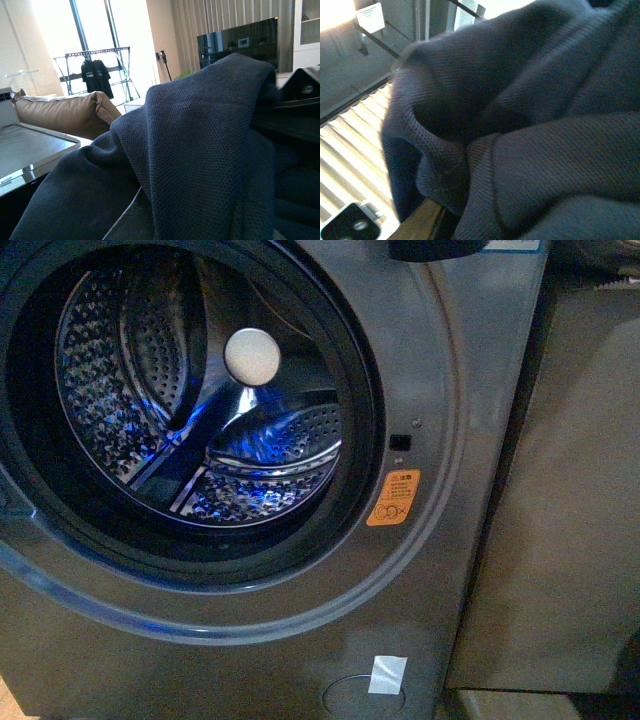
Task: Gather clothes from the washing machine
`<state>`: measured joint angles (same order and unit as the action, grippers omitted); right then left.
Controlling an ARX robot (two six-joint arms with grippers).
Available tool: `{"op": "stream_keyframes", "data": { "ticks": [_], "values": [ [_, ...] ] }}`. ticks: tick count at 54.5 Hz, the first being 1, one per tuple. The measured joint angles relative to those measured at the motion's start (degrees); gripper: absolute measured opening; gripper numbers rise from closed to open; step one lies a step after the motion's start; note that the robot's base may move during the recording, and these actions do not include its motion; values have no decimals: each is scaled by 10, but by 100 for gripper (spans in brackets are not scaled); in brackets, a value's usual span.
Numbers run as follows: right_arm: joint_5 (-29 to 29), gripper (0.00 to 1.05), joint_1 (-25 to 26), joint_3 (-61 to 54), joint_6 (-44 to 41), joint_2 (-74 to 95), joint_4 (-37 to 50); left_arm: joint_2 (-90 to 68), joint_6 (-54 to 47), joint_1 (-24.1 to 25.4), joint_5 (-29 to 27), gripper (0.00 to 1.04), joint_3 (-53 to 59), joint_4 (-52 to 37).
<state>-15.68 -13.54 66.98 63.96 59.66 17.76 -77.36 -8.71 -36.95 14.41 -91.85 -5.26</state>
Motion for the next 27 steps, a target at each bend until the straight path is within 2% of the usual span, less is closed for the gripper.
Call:
{"op": "stream_keyframes", "data": {
  "ticks": [1,4,10,15,27],
  "values": [
    [-1,43,2,0,-5,5,4,0,0,0,-2,16,0,0],
    [-3,35,8,0,-17,18,10,-2,0,0,-8,28,0,0],
    [-2,20,20,4,-35,26,7,-4,0,3,-8,42,0,0],
    [-1,6,46,11,-43,23,5,-1,0,2,-1,62,-1,0],
    [-7,5,93,14,-45,22,5,6,0,0,5,98,-5,0]
  ]
}}
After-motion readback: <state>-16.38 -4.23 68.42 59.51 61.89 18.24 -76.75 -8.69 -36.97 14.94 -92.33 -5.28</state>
